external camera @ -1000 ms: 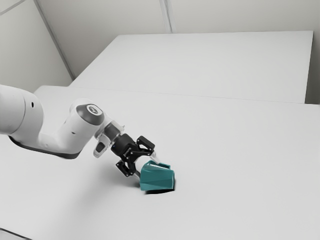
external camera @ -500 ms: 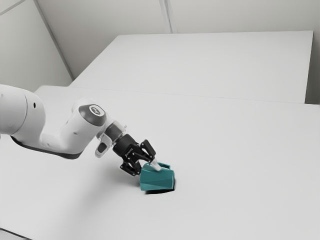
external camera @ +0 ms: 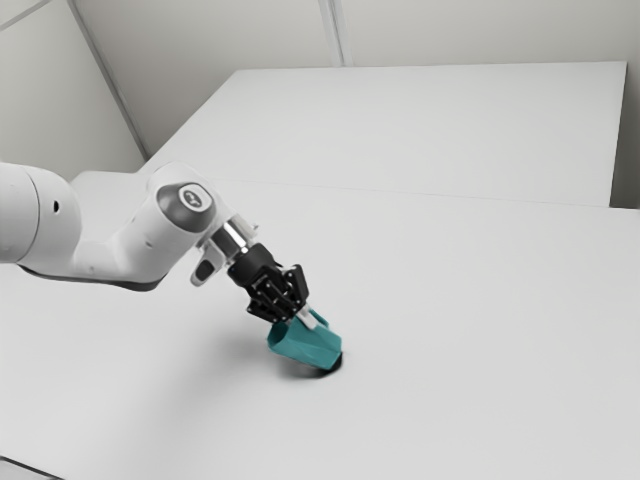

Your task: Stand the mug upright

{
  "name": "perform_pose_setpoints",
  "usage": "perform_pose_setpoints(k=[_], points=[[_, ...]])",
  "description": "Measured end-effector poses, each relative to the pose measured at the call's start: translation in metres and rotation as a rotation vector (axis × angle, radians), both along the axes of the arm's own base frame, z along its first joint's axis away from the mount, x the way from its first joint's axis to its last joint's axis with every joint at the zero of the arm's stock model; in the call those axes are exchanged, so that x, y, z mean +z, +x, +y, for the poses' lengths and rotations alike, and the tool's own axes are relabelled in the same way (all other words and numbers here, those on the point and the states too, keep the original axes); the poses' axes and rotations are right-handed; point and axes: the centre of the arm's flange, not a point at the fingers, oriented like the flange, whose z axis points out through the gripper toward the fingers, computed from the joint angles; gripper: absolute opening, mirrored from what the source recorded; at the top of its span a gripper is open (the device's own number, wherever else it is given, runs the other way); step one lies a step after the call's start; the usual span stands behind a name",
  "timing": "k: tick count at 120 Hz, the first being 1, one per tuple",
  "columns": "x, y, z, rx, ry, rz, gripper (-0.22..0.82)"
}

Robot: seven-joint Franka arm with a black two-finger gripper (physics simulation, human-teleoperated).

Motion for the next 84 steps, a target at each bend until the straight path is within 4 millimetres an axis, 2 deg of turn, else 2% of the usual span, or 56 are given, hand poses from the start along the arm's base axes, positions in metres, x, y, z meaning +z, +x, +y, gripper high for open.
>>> perform_pose_setpoints(k=[15,28,55,84], points=[[-0.004,-0.002,-0.010,-0.023,0.005,0.005,-0.13],[-0.004,-0.001,-0.010,-0.021,0.007,0.001,-0.15],[0.030,-0.002,-0.004,-0.090,0.101,-0.092,-0.17],[0.050,0.008,-0.003,-0.349,0.408,-0.228,-0.18]])
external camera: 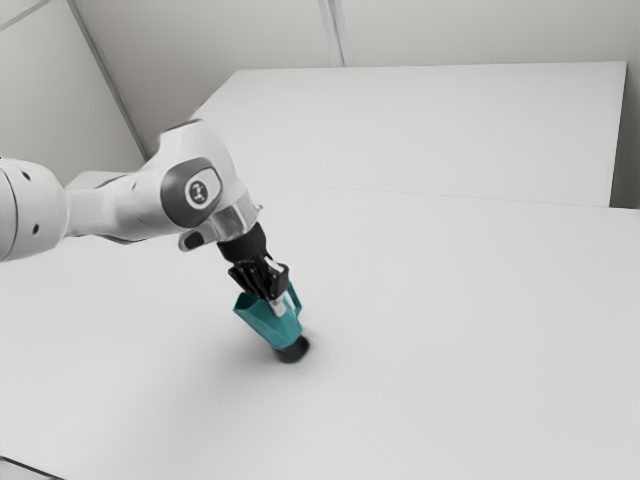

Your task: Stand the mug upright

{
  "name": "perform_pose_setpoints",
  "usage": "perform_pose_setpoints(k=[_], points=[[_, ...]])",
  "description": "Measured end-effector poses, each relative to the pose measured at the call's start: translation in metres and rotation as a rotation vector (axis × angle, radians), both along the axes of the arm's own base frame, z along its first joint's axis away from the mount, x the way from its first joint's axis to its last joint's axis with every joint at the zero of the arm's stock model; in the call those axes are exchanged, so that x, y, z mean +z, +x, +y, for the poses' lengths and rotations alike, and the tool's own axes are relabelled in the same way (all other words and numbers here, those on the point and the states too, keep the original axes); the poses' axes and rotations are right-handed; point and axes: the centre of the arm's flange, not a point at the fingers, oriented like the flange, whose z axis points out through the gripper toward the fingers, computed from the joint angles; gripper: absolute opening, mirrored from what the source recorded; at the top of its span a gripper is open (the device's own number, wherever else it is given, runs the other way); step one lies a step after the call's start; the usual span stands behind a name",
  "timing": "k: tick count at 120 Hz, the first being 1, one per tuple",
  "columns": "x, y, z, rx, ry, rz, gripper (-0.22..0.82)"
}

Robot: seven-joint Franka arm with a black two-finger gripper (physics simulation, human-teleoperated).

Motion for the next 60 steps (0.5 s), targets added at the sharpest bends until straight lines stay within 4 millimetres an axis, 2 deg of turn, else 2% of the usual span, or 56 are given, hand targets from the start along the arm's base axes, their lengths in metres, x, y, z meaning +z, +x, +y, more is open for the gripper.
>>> perform_pose_setpoints(k=[19,38,60], points=[[0.002,0.013,-0.004,-0.138,0.163,-0.067,-0.18],[-0.009,0.019,-0.006,-0.198,0.229,-0.091,-0.18],[-0.020,0.026,0.021,-0.164,0.250,-0.086,-0.18]])
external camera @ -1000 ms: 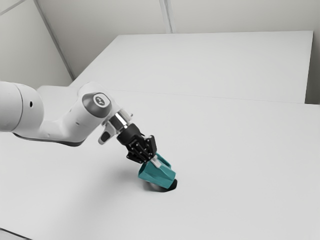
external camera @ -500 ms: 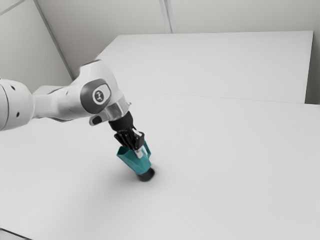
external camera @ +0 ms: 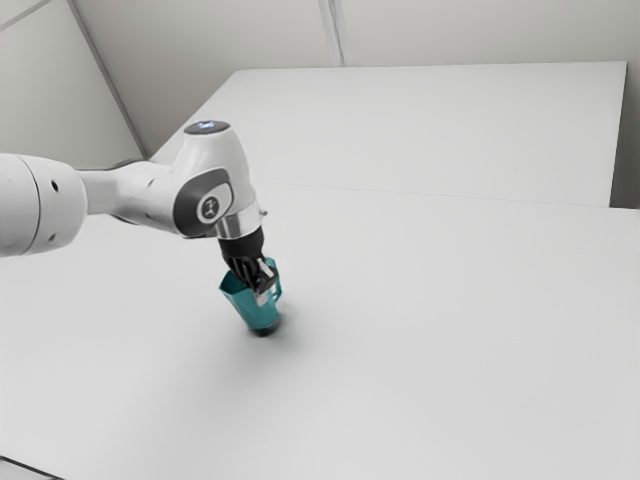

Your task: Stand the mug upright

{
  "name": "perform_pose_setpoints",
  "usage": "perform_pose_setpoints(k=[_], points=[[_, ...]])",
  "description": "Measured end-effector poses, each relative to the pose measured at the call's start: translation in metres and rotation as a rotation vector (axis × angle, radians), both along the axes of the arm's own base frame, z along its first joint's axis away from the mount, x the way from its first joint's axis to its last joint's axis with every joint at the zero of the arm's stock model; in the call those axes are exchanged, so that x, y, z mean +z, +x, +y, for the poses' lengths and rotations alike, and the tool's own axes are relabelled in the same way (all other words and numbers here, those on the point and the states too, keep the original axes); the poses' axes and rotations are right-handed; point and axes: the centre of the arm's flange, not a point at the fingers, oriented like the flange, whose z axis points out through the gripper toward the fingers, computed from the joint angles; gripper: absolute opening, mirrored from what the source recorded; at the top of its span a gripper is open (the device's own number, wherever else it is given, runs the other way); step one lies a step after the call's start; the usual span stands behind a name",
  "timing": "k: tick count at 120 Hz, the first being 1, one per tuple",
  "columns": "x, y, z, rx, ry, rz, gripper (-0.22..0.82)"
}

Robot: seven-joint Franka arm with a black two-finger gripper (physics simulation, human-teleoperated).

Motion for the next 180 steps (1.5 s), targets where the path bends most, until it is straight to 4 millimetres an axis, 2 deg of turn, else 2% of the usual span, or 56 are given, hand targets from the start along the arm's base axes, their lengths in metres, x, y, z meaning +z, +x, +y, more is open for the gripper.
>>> perform_pose_setpoints(k=[14,36,50,73,92,109,130,147,163,180], points=[[-0.008,0.001,0.012,0.016,0.008,0.010,-0.18],[-0.018,0.001,0.002,-0.013,0.018,0.021,-0.18],[-0.021,0.001,0.003,-0.013,0.020,0.024,-0.18],[-0.012,0.000,0.006,-0.018,0.033,0.012,0.24],[0.003,-0.003,0.006,-0.019,0.036,-0.005,0.43],[0.021,-0.006,0.006,-0.019,0.039,-0.026,0.52],[0.042,-0.011,0.004,-0.022,0.041,-0.052,0.57],[0.066,-0.015,-0.010,-0.046,0.037,-0.085,0.58],[0.101,-0.002,-0.019,-0.055,0.028,-0.134,0.59],[0.140,0.015,0.000,-0.016,0.030,-0.162,0.60]])
